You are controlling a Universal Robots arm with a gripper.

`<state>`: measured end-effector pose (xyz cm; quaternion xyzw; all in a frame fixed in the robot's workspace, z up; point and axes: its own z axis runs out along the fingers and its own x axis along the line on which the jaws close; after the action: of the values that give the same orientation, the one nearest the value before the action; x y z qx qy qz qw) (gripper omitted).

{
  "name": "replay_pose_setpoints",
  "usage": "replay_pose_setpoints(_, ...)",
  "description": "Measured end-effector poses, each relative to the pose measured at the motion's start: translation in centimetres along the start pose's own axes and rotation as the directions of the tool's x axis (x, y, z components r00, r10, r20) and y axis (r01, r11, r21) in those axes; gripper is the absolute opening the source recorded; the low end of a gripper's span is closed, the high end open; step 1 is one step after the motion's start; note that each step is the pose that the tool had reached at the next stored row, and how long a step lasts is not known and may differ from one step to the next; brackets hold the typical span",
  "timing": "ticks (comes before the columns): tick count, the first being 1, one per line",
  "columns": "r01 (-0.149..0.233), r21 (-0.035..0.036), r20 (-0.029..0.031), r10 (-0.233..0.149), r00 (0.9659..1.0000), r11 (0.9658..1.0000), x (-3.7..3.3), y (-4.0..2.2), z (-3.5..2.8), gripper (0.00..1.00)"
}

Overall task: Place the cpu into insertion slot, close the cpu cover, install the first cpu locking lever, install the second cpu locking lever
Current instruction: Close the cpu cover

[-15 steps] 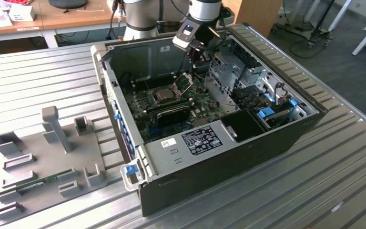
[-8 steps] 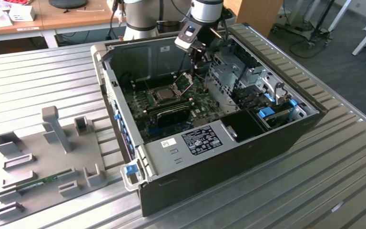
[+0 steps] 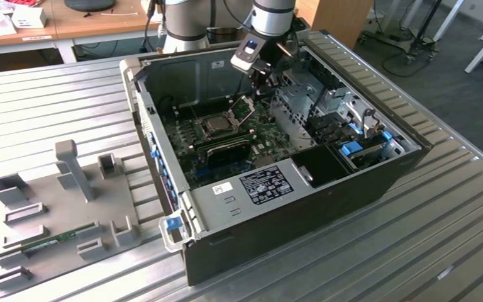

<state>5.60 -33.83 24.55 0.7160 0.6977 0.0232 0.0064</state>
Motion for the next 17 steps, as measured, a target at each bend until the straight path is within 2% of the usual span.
replay_pose_setpoints(14,0.000,0.0000,0.0003,0.000,1.0000,1.0000,-0.02,-0.04,0.56,0.11)
replay_pose_setpoints(17,0.000,-0.0002,-0.0001,0.000,1.0000,1.0000,-0.02,-0.36,0.58,0.11)
